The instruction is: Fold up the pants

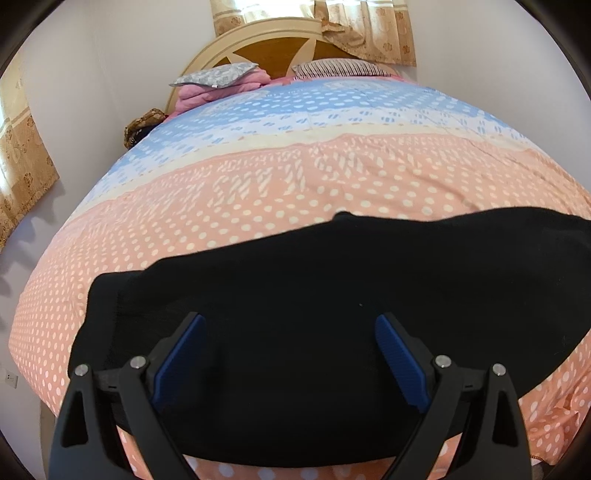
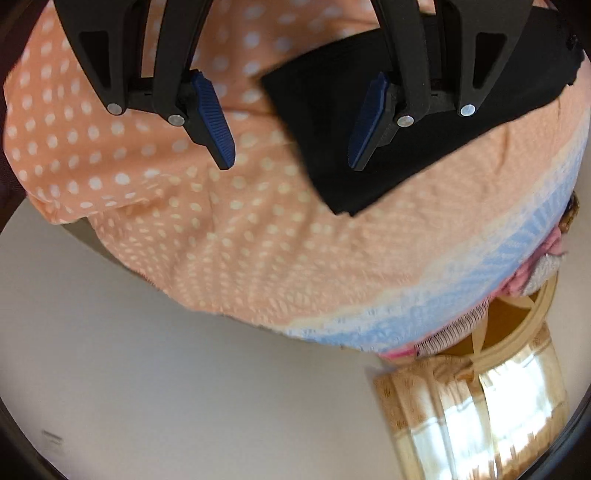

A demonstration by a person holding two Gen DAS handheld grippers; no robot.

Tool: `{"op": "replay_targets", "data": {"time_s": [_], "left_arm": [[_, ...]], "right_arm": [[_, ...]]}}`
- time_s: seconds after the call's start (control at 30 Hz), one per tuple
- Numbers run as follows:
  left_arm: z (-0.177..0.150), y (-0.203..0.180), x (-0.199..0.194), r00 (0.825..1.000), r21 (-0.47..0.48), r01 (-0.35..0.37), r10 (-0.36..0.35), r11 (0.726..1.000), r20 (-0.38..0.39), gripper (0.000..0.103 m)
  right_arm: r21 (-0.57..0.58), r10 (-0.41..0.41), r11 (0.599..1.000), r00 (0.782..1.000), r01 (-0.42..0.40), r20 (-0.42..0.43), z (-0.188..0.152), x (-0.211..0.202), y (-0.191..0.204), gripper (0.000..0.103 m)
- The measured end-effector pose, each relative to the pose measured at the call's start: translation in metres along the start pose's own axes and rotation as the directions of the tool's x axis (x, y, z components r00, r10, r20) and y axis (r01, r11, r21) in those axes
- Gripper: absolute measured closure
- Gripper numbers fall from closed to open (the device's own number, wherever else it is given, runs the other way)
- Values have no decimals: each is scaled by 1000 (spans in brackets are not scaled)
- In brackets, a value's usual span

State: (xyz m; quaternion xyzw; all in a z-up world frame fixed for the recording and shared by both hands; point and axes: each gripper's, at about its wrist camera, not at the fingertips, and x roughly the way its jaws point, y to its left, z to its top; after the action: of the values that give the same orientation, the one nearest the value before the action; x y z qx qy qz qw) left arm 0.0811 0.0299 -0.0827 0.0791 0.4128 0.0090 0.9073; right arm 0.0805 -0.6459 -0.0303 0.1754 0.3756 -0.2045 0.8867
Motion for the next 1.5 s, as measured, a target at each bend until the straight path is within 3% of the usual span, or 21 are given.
{"op": "replay_targets", "data": {"time_s": [0.17,0.23,0.3,0.37,0.4,0.47,0.6,0.7,0.77,0.87,0.97,1.1,1.23,1.3,1.37,1.43,1.5], "left_arm": [[2,-7,-2,1000,13,-11,11,1000,-4,7],[3,-7,-2,1000,16,-16,16,1000,-2,7],[3,-7,2,1000,13,-17,17,1000,-12,7],[3,-8,6,1000,10,-14,15,1000,-21,7],[3,-9,6,1000,9,-13,13,1000,-23,7],[2,-9,6,1000,6,-3,4,1000,-23,7],[1,-7,5,1000,3,10,-10,1000,-20,7],[0,-4,5,1000,-6,16,-16,1000,-21,7],[0,-1,5,1000,-18,19,-20,1000,-19,7],[0,3,5,999,-34,28,-29,999,-13,7],[-1,5,5,999,-44,40,-40,998,-8,7],[-3,7,3,998,-49,61,-61,997,-4,7],[-5,14,0,998,-60,70,-70,996,7,7],[-5,20,-1,998,-71,69,-68,995,10,7],[-4,26,-2,998,-86,62,-60,994,19,7],[-4,32,-1,998,-98,55,-53,994,22,7],[-4,37,2,998,-108,55,-53,993,21,7]], "right_arm": [[-28,90,995,989,-94,-120,-4,33,8,38],[-53,95,993,987,-103,-131,-11,35,16,39],[-114,91,988,988,-105,-128,-18,32,27,53],[-127,125,982,982,-143,-143,-21,28,30,83],[-116,167,976,973,-186,-159,-21,30,27,84],[-116,168,975,973,-187,-158,-21,33,26,84],[-4,208,978,969,-211,-132,-18,41,15,83],[-41,133,989,983,-139,-126,-18,33,27,89],[-105,91,990,993,-99,-76,-15,16,44,90],[-172,93,981,995,-88,20,-11,-26,73,91],[-235,199,955,978,-180,60,-14,-68,113,91],[-375,337,872,942,-314,-5,-50,-97,199,91],[-486,401,780,911,-395,-97,-106,-93,276,91],[-554,392,731,910,-397,-136,-140,-80,317,91],[-594,366,711,920,-376,-144,-166,-70,337,89],[-630,336,700,934,-337,-125,-192,-58,353,81],[-649,342,691,935,-318,-93,-210,-60,356,54]]}}
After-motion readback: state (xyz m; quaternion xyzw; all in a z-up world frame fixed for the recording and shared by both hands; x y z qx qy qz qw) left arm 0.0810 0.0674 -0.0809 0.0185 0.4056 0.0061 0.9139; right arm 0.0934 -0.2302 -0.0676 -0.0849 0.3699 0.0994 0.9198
